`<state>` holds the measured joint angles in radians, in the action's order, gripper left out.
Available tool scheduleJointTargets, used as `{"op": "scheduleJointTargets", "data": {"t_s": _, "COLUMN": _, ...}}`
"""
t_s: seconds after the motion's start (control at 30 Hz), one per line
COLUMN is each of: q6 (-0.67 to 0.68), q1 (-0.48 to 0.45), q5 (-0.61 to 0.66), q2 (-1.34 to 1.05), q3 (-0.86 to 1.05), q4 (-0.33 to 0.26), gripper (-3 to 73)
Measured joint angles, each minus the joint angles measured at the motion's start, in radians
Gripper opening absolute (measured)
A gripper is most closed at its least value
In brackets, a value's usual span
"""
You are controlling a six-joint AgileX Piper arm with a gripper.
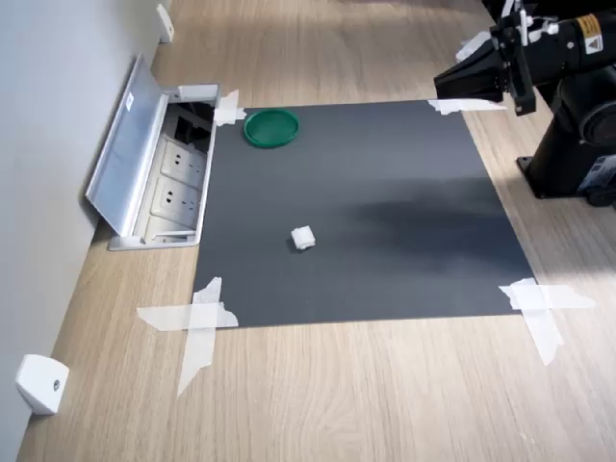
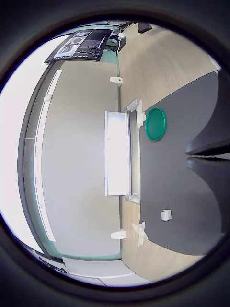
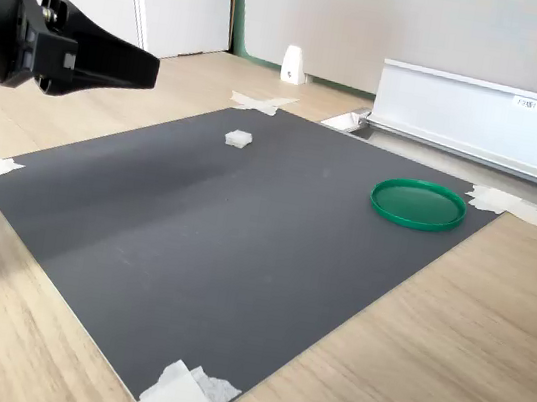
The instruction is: Grasp a white terminal and put it on the green lid.
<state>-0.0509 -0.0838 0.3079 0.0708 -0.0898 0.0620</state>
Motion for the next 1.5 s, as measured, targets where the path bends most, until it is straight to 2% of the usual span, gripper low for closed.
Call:
{"op": "scheduleJointTargets", "data": {"t_s": 0.63, "q6": -0.001, "q1": 0.0, "q5": 0.001, "q2": 0.0, "q3": 0.0, "q4": 0.0, "gripper": -0.9}}
{"op": "scheduleJointTargets", "data": {"t_s": 0.83, "q6": 0.002, "q1": 0.0, "q5": 0.059, "q2": 0.0, "q3": -0.032, "q4": 0.0, "gripper": -0.9}}
{"op": "scheduleJointTargets", "data": {"t_s": 1.03, "q6": 0.018, "q1": 0.0, "q5": 0.076, "q2": 0.072, "q3": -0.156, "q4": 0.0, "gripper": -0.9}}
{"op": "scheduleJointTargets", "data": {"t_s": 1.3, "q6": 0.019, "q1": 0.0, "q5": 0.137, "q2": 0.337, "q3": -0.4, "q4": -0.001, "gripper": -0.9}}
{"op": "scheduleJointTargets", "data": {"t_s": 1.5, "q6": 0.113, "q1": 0.0, "q5": 0.241, "q2": 0.574, "q3": -0.612, "q4": -0.006, "gripper": -0.9}}
